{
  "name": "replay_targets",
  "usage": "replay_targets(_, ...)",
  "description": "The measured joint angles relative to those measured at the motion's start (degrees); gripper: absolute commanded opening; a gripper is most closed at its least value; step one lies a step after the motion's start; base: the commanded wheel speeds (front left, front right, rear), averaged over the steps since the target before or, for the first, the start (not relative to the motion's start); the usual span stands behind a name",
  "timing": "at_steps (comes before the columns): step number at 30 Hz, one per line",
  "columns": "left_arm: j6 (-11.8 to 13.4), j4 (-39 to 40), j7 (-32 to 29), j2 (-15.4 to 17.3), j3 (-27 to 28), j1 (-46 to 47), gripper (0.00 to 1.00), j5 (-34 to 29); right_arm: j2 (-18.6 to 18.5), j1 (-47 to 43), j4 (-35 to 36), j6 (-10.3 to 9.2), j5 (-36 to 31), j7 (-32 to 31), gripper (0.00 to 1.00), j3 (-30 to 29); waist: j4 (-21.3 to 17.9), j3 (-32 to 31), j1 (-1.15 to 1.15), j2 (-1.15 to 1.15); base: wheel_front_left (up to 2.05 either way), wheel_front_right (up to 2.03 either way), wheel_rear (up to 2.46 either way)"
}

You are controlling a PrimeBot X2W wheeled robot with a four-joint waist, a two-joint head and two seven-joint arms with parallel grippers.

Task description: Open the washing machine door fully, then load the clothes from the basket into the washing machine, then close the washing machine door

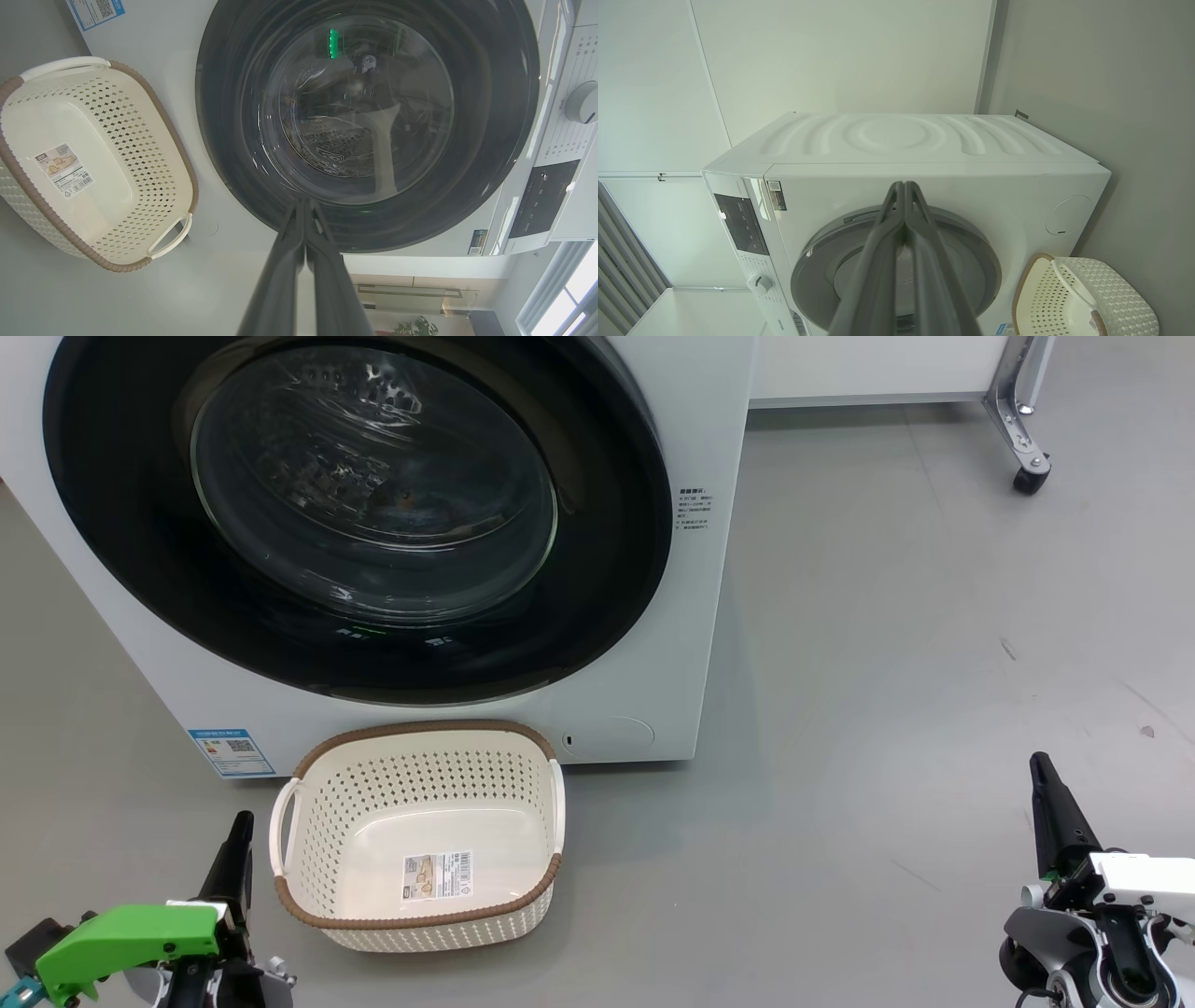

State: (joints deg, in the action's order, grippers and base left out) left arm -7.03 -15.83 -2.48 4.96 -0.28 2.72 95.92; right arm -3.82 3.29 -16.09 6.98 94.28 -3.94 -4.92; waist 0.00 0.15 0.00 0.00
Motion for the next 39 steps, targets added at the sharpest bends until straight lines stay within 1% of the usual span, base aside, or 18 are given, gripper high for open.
replay_targets(39,0.0,-0.1,-0.1,0.0,0.2,0.4,0.00,0.0,0.0,0.0,0.0,0.00,0.0,0.0,0.00,-0.2,0.0,0.0,0.00,0.00,0.00,0.00,0.00)
